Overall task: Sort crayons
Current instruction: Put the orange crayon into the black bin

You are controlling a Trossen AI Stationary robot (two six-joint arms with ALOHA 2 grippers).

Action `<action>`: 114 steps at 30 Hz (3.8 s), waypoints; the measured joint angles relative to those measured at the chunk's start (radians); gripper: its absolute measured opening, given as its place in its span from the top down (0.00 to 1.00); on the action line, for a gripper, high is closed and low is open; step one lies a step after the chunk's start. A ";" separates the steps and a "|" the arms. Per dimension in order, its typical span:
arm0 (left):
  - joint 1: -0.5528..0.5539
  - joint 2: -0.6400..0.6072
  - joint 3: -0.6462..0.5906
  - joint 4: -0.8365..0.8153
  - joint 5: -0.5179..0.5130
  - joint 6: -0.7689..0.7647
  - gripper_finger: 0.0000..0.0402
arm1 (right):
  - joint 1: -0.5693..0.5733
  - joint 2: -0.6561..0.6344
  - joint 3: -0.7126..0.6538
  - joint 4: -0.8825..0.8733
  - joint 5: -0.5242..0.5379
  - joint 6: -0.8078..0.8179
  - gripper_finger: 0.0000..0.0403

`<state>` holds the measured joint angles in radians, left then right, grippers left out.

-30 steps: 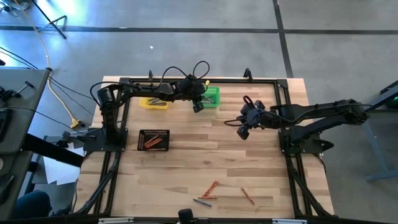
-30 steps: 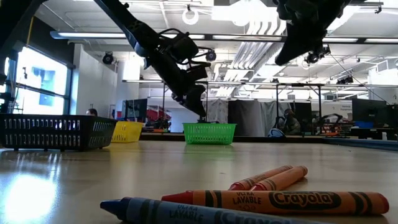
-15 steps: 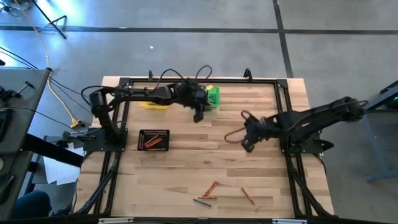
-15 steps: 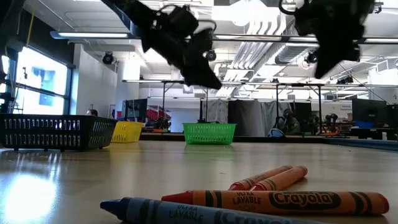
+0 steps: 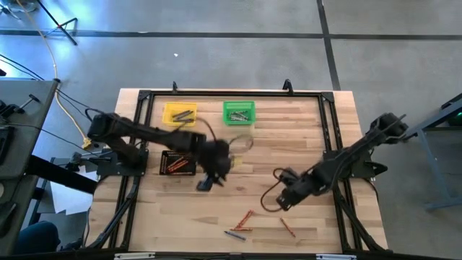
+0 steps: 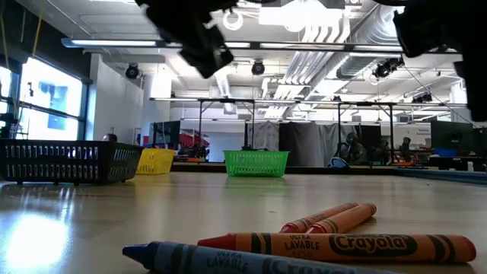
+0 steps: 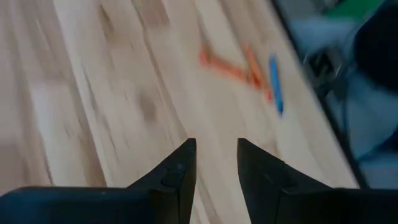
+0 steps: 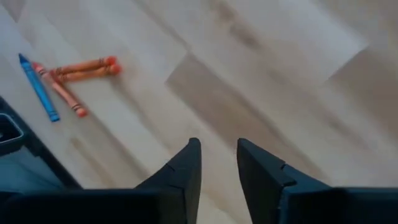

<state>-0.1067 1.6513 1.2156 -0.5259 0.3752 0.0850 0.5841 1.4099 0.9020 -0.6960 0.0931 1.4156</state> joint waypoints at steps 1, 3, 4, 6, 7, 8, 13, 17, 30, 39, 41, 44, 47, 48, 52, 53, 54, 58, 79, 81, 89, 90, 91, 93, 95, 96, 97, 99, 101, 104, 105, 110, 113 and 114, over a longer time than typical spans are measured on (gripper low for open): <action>-0.031 0.001 0.000 -0.032 -0.039 -0.011 0.74 | 0.016 0.020 0.000 0.027 -0.001 0.024 0.75; -0.089 0.001 0.000 -0.079 -0.109 -0.032 0.74 | 0.043 0.059 0.000 0.094 -0.003 0.070 0.74; -0.115 0.001 0.000 -0.090 -0.135 -0.039 0.74 | 0.055 0.078 0.000 0.131 -0.007 0.088 0.74; -0.163 0.001 0.000 -0.100 -0.175 -0.054 0.74 | 0.073 0.109 0.000 0.196 -0.027 0.131 0.74; -0.183 0.001 0.000 -0.097 -0.187 -0.062 0.74 | 0.079 0.123 0.000 0.231 -0.042 0.150 0.74; -0.202 0.001 0.000 -0.094 -0.195 -0.074 0.74 | 0.085 0.135 0.000 0.259 -0.048 0.172 0.74; -0.259 0.001 0.000 -0.091 -0.232 -0.121 0.74 | 0.124 0.182 0.000 0.357 -0.049 0.273 0.74; -0.285 0.001 0.000 -0.075 -0.234 -0.140 0.74 | 0.159 0.207 0.000 0.375 -0.049 0.353 0.74; -0.327 0.001 0.000 0.045 -0.240 -0.144 0.74 | 0.242 0.215 0.000 0.330 -0.049 0.518 0.74; -0.327 0.001 0.000 0.053 -0.240 -0.161 0.74 | 0.242 0.215 0.000 0.304 -0.049 0.515 0.74; -0.327 0.001 0.000 0.053 -0.240 -0.164 0.74 | 0.242 0.215 0.000 0.304 -0.051 0.515 0.74; -0.327 0.001 0.000 0.053 -0.240 -0.181 0.74 | 0.242 0.215 0.000 0.298 -0.072 0.515 0.74; -0.327 0.001 0.000 0.053 -0.240 -0.189 0.74 | 0.242 0.221 0.000 0.283 -0.094 0.516 0.74; -0.327 0.001 0.000 0.054 -0.240 -0.189 0.74 | 0.242 0.227 0.000 0.283 -0.100 0.517 0.74; -0.327 0.001 0.000 0.061 -0.240 -0.188 0.74 | 0.242 0.261 0.000 0.282 -0.127 0.518 0.74; -0.327 0.001 0.000 0.061 -0.240 -0.188 0.74 | 0.242 0.271 0.000 0.284 -0.129 0.518 0.74; -0.327 0.001 0.000 0.061 -0.240 -0.188 0.74 | 0.242 0.280 0.000 0.287 -0.132 0.518 0.74; -0.327 0.001 0.000 0.061 -0.240 -0.188 0.74 | 0.242 0.310 0.000 0.313 -0.136 0.515 0.74; -0.327 0.002 0.000 0.059 -0.254 -0.133 0.74 | 0.217 0.407 0.098 0.057 -0.148 0.530 0.74; -0.327 0.002 -0.001 0.057 -0.259 -0.126 0.74 | 0.206 0.411 0.119 0.029 -0.139 0.498 0.74; -0.327 0.002 -0.001 0.052 -0.302 -0.125 0.74 | 0.190 0.421 0.145 -0.015 -0.142 0.470 0.74; -0.327 0.002 -0.001 0.052 -0.303 -0.125 0.74 | 0.189 0.426 0.145 -0.013 -0.147 0.470 0.74; -0.327 0.002 -0.001 0.051 -0.304 -0.125 0.74 | 0.189 0.434 0.145 -0.007 -0.153 0.470 0.74; -0.327 0.002 -0.001 0.051 -0.304 -0.119 0.74 | 0.188 0.445 0.146 0.007 -0.165 0.472 0.74; -0.327 0.002 -0.001 0.050 -0.304 -0.111 0.74 | 0.187 0.448 0.146 0.015 -0.174 0.482 0.74; -0.327 0.002 -0.001 0.050 -0.304 -0.108 0.74 | 0.187 0.448 0.146 0.016 -0.175 0.492 0.75; -0.327 0.002 -0.001 0.050 -0.304 -0.107 0.74 | 0.187 0.448 0.146 0.017 -0.175 0.496 0.75; -0.327 0.002 -0.001 0.050 -0.304 -0.107 0.74 | 0.187 0.450 0.153 0.009 -0.176 0.497 0.77; -0.327 0.002 -0.001 0.050 -0.304 -0.107 0.74 | 0.187 0.453 0.164 -0.004 -0.176 0.496 0.80; -0.327 0.002 -0.001 0.051 -0.304 -0.107 0.74 | 0.188 0.455 0.184 -0.029 -0.176 0.496 0.87; -0.327 0.002 -0.001 0.051 -0.304 -0.107 0.74 | 0.188 0.455 0.189 -0.036 -0.177 0.496 0.89; -0.327 0.002 -0.001 0.051 -0.304 -0.107 0.74 | 0.188 0.455 0.201 -0.035 -0.176 0.474 0.98; -0.327 0.002 -0.001 0.052 -0.304 -0.107 0.74 | 0.187 0.456 0.202 -0.030 -0.178 0.470 0.98; -0.327 0.002 -0.001 0.052 -0.304 -0.107 0.74 | 0.187 0.455 0.202 -0.030 -0.178 0.468 0.98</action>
<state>-0.4335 1.6535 1.2144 -0.4740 0.0708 -0.0219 0.7715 1.8653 1.1038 -0.7258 -0.0845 1.8838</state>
